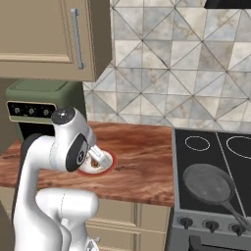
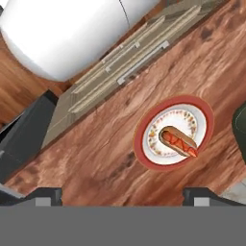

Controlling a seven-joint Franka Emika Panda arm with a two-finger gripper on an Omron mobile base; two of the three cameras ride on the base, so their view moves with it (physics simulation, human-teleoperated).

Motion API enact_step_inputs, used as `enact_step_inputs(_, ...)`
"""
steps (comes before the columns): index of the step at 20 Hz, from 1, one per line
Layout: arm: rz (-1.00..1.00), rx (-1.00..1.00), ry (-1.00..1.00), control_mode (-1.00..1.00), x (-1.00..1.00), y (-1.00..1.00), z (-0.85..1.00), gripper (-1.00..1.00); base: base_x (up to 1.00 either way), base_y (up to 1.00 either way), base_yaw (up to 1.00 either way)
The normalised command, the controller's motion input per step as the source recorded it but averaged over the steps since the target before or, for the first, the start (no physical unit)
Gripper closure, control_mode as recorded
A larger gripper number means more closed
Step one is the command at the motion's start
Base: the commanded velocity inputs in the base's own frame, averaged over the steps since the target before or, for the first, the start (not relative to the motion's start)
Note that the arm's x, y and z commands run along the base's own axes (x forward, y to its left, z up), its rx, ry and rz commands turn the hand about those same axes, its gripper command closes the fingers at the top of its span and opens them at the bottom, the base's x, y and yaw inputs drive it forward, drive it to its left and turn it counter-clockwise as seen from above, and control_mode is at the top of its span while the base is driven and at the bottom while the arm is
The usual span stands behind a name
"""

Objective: Place the cold items (squash and mushroom) from the fridge in one tupperware on the dining counter. Place the warm items (kebab skewer and hot dog) in the stove area in another tupperware.

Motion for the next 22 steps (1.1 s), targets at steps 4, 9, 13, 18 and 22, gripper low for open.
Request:
enact_step_inputs(4, 0.46, -0.17, 0.02, -1.0, 0.09, 0.34, -0.43, -1.0, 0.0, 0.0, 0.0)
enact_step_inputs(9, 0.56, -0.23, 0.0, -1.0, 0.0, 0.36, -0.3, -1.0, 0.0, 0.0, 0.0)
enact_step_inputs(13, 0.31, -0.07, 0.0, -1.0, 0.01, 0.04, -0.36, -1.0, 0.0, 0.0, 0.0)
enact_step_inputs(18, 0.07, 0.15, 0.0, -1.0, 0.35, -0.01, -0.63, -1.0, 0.0, 0.0, 0.0)
enact_step_inputs(22, 0.04, 0.19, 0.0, -1.0, 0.5, 0.0, -0.52, -1.0, 0.0, 0.0, 0.0)
